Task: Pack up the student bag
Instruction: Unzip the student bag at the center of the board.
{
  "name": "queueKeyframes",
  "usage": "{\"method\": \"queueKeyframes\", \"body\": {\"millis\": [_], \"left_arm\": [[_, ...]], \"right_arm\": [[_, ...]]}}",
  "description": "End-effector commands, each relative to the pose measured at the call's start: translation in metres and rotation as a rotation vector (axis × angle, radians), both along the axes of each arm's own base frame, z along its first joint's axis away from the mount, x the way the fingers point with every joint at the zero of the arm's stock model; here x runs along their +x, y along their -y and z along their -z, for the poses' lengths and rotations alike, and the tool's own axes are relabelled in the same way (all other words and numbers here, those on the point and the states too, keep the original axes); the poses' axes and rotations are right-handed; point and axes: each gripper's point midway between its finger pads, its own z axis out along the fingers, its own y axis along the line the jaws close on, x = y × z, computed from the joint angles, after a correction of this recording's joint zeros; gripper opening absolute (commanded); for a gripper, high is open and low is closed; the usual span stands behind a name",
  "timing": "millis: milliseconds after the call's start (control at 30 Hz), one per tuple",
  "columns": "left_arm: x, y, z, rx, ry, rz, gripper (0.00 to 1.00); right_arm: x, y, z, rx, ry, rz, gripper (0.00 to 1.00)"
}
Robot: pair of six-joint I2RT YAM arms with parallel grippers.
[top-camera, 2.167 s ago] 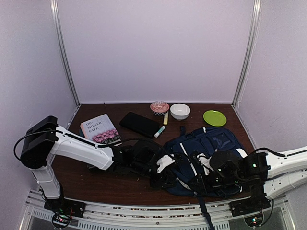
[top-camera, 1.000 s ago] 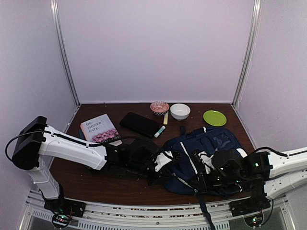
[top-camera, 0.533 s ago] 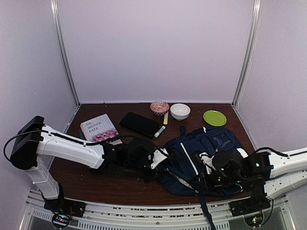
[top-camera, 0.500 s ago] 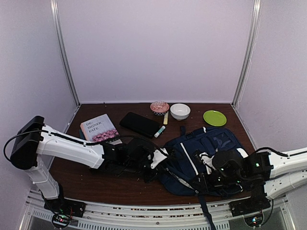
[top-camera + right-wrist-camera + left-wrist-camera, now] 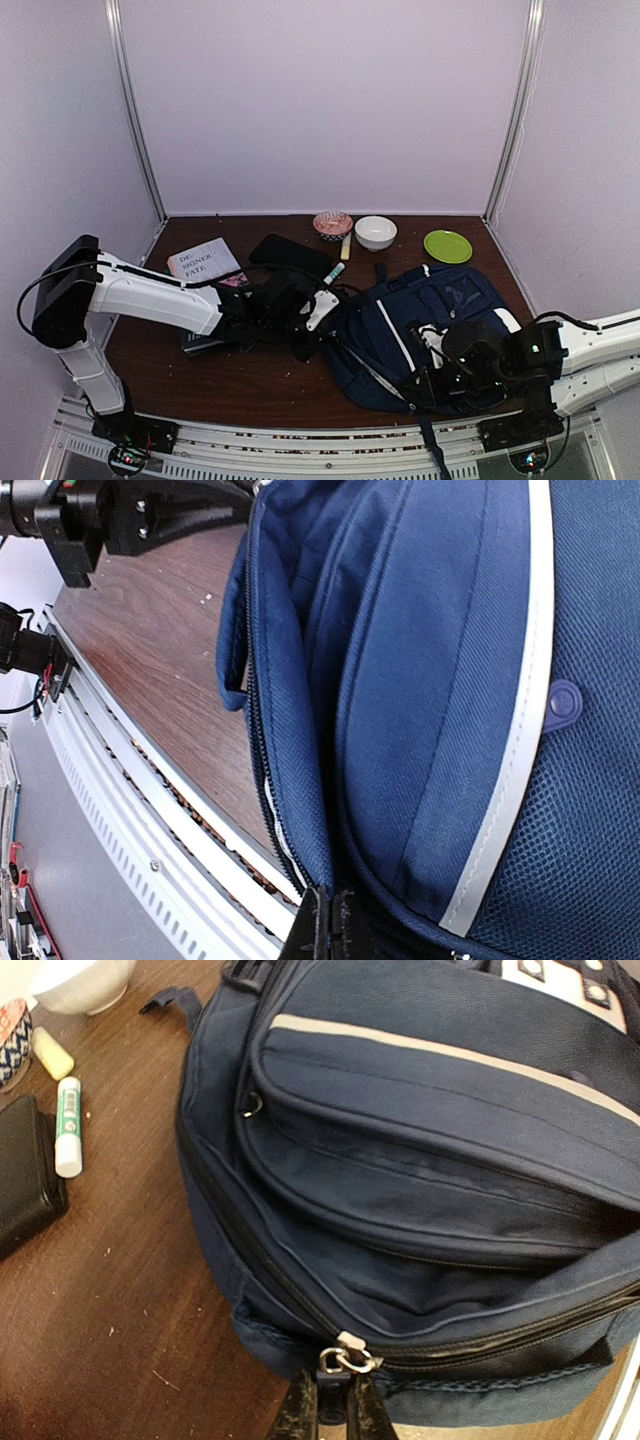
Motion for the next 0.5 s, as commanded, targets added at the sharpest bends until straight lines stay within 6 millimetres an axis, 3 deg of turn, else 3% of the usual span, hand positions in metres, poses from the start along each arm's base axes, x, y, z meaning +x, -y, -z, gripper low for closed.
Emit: {"method": "queueKeyframes", "body": {"millis": [0,67,133,233,333,433,467], "left_arm": [[0.022,-0.007,0.001,0.017,0.014,-0.093,0.00],[0.016,-0.003,-0.005,-0.013,0.011,-0.058,0.00],[0.010,-0.001,-0.014,-0.049,0.023,-0.031,0.00],[-0.002,0.001,-0.022,-0.060,0.044,-0.004,0.00],[-0.011,0.002,-0.025,-0.076,0.054,0.008,0.00],[-0.017,0.004,-0.023,-0.091,0.050,0.012,0.00],[-0.019,0.005,-0.022,-0.092,0.045,0.014,0.00]], "right_arm": [[-0.019,0.024,0.033,-0.108,-0.093,-0.002,0.00],[-0.021,0.025,0.033,-0.110,-0.094,-0.006,0.00],[-0.017,0.017,0.020,-0.070,-0.060,-0.022,0.01],[-0.001,0.001,-0.024,0.013,0.050,-0.015,0.33],[0.021,-0.014,-0.075,0.078,0.189,0.024,0.56],[0.044,-0.031,-0.109,0.115,0.284,0.077,0.62],[0.051,-0.036,-0.106,0.101,0.285,0.089,0.62]]}}
